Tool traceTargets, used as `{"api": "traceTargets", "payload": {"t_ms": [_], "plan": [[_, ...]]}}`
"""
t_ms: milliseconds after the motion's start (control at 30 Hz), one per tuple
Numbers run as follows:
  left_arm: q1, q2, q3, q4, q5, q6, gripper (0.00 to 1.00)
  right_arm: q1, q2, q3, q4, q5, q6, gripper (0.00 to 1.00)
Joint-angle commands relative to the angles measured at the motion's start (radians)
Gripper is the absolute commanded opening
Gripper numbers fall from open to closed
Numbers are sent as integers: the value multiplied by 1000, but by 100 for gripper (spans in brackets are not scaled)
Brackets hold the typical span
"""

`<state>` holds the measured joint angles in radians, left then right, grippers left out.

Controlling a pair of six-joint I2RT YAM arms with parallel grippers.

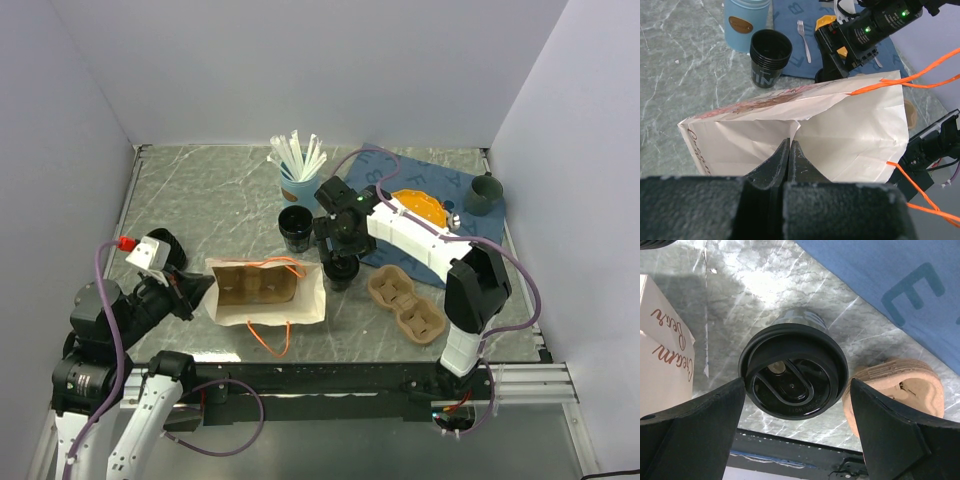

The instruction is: Pack the takeout coffee

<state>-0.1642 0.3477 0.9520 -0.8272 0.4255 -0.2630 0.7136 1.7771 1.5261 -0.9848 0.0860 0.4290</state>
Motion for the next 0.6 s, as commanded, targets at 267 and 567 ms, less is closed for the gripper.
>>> {"api": "traceTargets", "payload": {"t_ms": [267,567], "plan": [[2,-27,39,-24,45,56,1,7,5,-34,35,26,7,88],[2,-50,48,-66,50,62,1,12,12,-43,29,40,2,74]]}}
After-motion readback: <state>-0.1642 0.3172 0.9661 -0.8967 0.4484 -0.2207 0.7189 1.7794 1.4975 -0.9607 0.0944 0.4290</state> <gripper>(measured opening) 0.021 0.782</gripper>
